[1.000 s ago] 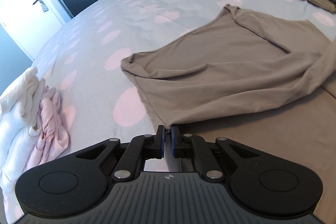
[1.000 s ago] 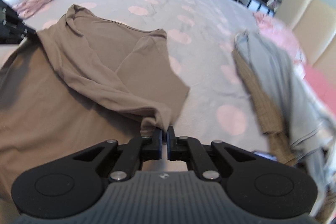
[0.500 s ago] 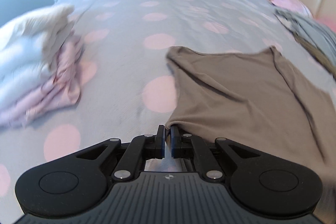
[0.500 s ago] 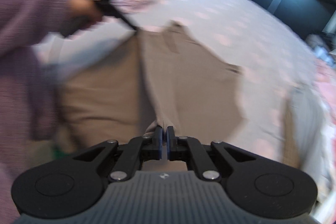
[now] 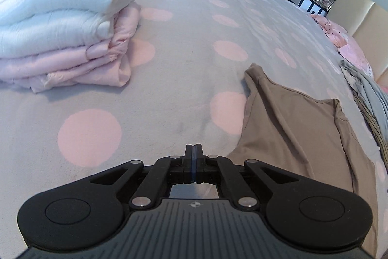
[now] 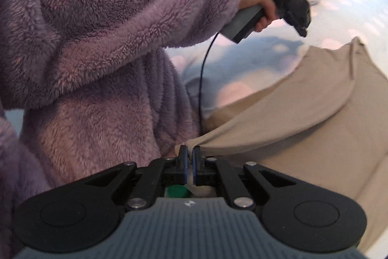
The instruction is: Fold clothes
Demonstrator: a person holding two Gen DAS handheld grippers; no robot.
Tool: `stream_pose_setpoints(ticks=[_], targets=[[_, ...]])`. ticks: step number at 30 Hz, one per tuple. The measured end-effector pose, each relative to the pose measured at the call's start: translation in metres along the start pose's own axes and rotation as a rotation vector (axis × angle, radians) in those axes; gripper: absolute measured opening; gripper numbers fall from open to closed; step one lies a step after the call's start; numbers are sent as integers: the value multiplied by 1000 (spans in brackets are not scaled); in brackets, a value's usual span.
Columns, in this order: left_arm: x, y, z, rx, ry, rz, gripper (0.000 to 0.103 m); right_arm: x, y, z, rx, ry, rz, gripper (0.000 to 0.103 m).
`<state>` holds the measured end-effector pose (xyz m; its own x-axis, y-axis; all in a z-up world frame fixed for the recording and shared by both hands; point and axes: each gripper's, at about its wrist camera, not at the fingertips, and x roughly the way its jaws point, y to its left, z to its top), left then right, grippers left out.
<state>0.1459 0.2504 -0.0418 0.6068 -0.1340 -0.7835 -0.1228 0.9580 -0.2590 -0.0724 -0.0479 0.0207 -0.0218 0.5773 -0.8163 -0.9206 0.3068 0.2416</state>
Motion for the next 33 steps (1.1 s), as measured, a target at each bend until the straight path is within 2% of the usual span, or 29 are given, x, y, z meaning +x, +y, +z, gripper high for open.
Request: stream_pose_setpoints(ticks=[4, 8, 9, 10, 11, 13, 18, 20, 21, 27, 33], targets=[[-5, 3, -7, -16, 32, -79, 0, 21, -3, 1, -13, 46, -11, 6], [-8, 2, -16, -56, 68, -167, 1, 30, -13, -1, 7, 81, -18, 13], [-8, 2, -18, -65, 72, -177, 3, 31, -15, 0, 12, 86, -26, 22], [-8, 1, -19, -68, 73, -184, 10, 30, -19, -1, 20, 90, -37, 29], [-7, 1, -20, -74, 77, -194, 18, 29, -25, -1, 26, 97, -51, 29], [-4, 0, -21, -88, 86, -214, 22, 25, -41, -4, 41, 111, -94, 29], [7, -8, -22, -67, 81, -199, 21, 13, -89, -4, 98, 119, -223, 29], [9, -11, -21, -64, 69, -194, 4, 10, -107, -2, 120, 109, -251, 29], [10, -12, -20, -60, 62, -190, 1, 8, -116, -1, 131, 104, -261, 29], [-5, -10, -12, -58, -24, -133, 0, 5, -174, 15, 196, 44, -364, 29], [3, 8, -11, -99, 11, -104, 0, 16, -228, 53, 220, -31, -424, 29]])
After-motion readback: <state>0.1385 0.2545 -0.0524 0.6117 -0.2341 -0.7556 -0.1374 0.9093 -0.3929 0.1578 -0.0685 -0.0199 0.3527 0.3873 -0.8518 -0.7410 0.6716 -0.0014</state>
